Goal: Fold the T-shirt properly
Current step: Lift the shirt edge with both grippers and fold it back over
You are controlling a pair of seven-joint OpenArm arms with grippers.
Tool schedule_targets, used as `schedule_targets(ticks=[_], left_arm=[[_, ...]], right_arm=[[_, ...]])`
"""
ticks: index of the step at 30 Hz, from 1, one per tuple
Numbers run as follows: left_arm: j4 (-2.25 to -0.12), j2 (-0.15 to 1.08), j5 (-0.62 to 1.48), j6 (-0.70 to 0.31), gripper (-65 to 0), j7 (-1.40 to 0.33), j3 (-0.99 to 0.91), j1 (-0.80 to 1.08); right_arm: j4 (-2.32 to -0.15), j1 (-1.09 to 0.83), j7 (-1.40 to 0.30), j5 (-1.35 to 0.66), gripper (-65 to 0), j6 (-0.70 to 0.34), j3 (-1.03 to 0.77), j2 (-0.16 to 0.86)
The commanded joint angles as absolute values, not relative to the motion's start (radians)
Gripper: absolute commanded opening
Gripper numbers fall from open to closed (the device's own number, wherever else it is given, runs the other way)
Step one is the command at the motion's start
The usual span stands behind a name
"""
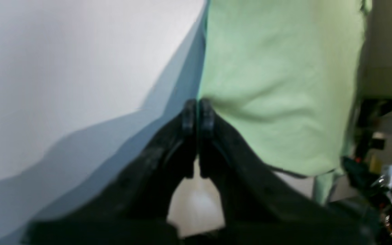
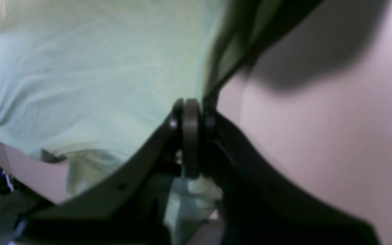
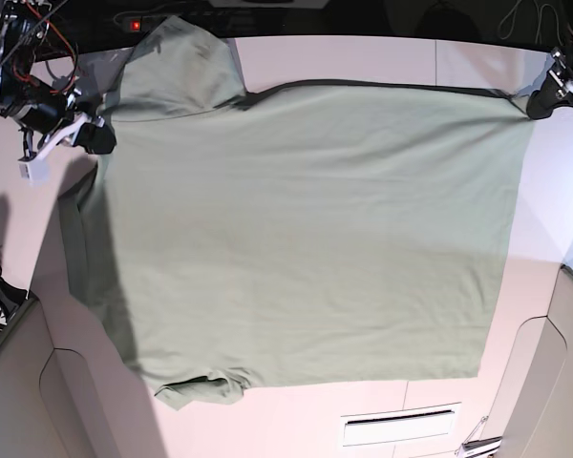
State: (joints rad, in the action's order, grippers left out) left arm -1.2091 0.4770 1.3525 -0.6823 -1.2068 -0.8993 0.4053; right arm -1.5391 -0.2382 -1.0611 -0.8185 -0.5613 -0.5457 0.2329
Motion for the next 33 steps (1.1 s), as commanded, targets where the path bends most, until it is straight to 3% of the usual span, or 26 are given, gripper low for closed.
schedule_targets(ticks=[1,14,25,33], left_arm=[[-1.226,0.502,1.389,-0.697,-65.0,-1.213,-0.920,0.422],[-1.375,0.502,1.484,-0.698,-65.0,-1.282,-1.003,0.581],[-1.430,0.502,1.481,-0.698,-65.0,-1.219,-0.894,0.387],[-1.430,0.501,1.155,-0.698,-65.0,-0.994,-0.677,0.244]], right_arm=[[-1.568,-0.255,-1.053,-0.838,-65.0,-0.569,-0.553,0.249],[-1.781,-0.415,-1.129,-0.903,-65.0,-0.569,-0.606,0.249],[-1.750,-0.240,-1.068,-0.825,-65.0,-0.573,-0.553,0.249],[-1.601,-0.117,-0.973,-0.736,-65.0,-0.572,-0.524,0.249]])
